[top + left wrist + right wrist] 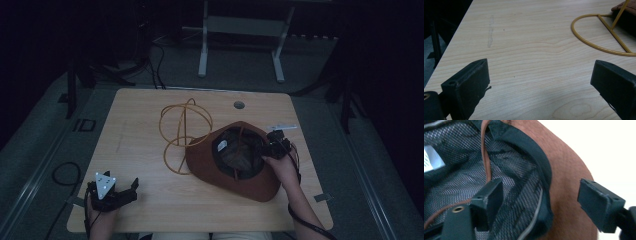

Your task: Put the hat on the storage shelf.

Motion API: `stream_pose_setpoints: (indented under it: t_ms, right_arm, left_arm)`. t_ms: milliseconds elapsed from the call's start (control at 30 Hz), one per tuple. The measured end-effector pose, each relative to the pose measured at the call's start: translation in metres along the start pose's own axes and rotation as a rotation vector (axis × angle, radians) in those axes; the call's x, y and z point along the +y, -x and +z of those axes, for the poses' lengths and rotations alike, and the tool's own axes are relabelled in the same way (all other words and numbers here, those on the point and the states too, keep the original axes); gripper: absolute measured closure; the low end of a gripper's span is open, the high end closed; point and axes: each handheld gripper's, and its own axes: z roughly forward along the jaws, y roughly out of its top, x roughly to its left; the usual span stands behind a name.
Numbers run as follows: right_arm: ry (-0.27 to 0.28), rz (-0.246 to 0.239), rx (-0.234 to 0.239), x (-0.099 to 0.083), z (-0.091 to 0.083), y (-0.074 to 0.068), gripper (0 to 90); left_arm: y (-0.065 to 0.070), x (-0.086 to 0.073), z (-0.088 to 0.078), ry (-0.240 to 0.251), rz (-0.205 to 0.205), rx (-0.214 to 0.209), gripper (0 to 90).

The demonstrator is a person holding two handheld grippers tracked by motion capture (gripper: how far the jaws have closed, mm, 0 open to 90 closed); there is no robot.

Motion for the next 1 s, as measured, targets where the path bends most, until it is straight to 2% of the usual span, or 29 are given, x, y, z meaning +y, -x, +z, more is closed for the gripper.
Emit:
stream_pose_setpoints:
  t_ms: [33, 167, 267, 333, 367, 400, 467, 500, 733, 867, 933, 1000]
  right_arm:
    - [-0.001, 0.004, 0.008, 0.002, 0.002, 0.0, 19.7]
    - [-0.029, -0.02, -0.039, 0.009, 0.012, -0.002, 19.9]
    - [-0.071, 0.018, -0.027, 0.014, 0.02, 0.0, 19.9]
    - [-0.081, 0.02, -0.032, 0.014, 0.023, 0.0, 21.5]
    - [-0.086, 0.019, -0.038, 0.014, 0.025, 0.0, 22.2]
    - [-0.115, 0.011, -0.061, 0.013, 0.031, -0.002, 23.0]
    - [-0.125, -0.009, -0.092, 0.012, 0.035, -0.005, 24.1]
    - [-0.132, -0.013, -0.096, 0.011, 0.037, -0.006, 29.3]
    - [-0.156, -0.043, -0.166, 0.01, 0.043, -0.012, 37.2]
    - [-0.168, -0.036, -0.211, 0.008, 0.047, -0.016, 43.7]
    - [-0.168, -0.028, -0.228, 0.007, 0.047, -0.017, 50.1]
    - [-0.173, -0.039, -0.259, 0.006, 0.047, -0.018, 60.6]
  left_arm:
    - [0.0, 0.0, 0.0, -0.002, 0.002, 0.004, 2.9]
    - [0.0, 0.0, 0.0, -0.006, 0.002, 0.004, 2.9]
    - [0.0, 0.0, 0.0, -0.008, 0.004, 0.005, 2.9]
    - [0.0, 0.0, 0.0, -0.009, 0.004, 0.005, 2.9]
    - [0.0, 0.0, 0.0, -0.018, 0.006, 0.007, 2.9]
    - [0.0, 0.0, 0.0, -0.02, 0.006, 0.006, 2.9]
    - [0.0, 0.0, 0.0, -0.022, 0.006, 0.008, 2.9]
    - [0.0, 0.0, 0.0, -0.022, 0.004, 0.005, 2.9]
    - [0.001, 0.001, 0.0, -0.031, 0.005, -0.004, 2.9]
    - [0.003, 0.001, 0.0, -0.031, 0.008, -0.012, 2.9]
    - [0.004, 0.001, 0.0, -0.03, 0.011, -0.016, 2.9]
    - [0.005, 0.002, 0.0, -0.029, 0.013, -0.019, 2.9]
